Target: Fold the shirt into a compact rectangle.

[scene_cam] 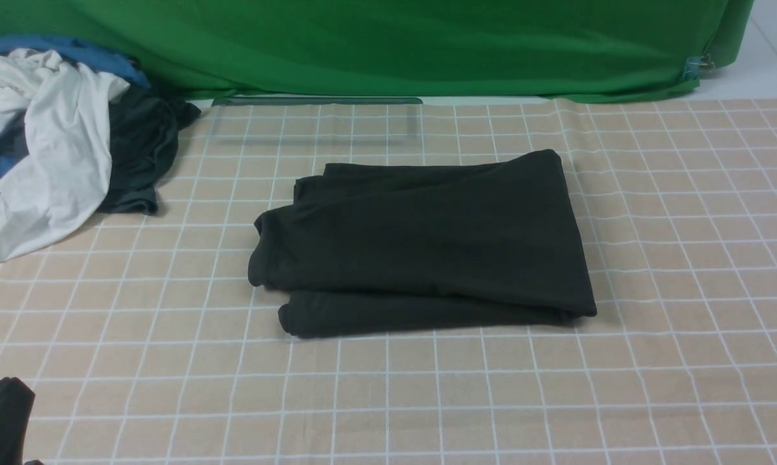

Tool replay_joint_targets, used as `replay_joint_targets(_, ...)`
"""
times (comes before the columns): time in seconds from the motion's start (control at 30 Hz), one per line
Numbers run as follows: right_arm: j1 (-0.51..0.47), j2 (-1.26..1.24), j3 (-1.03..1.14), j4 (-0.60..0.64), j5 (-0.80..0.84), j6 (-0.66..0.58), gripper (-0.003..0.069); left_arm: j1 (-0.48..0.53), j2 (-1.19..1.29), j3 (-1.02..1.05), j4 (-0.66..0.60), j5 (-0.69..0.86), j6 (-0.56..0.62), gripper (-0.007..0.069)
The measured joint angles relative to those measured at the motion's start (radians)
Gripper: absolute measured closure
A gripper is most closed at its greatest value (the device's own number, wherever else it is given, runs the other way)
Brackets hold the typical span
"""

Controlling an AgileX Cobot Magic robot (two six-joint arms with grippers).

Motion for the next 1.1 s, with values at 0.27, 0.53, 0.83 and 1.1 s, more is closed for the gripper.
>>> replay_joint_targets(0.27,0.0,-0.03,0.005,-0.008,0.033,0.059,0.0421,0.0,0.0,0.0,0.027,0.004,0.0,0.0611)
replay_joint_targets(0.53,0.0,-0.03,0.005,-0.009,0.034,0.072,0.0421,0.0,0.0,0.0,0.035,0.005,0.0,0.0611)
replay_joint_targets(0.83,0.0,-0.03,0.005,-0.009,0.034,0.073,0.0421,0.0,0.0,0.0,0.038,0.005,0.0,0.0611)
replay_joint_targets(1.1,0.0,-0.03,0.005,-0.009,0.033,0.075,0.042,0.0,0.0,0.0,0.038,0.005,0.0,0.0611)
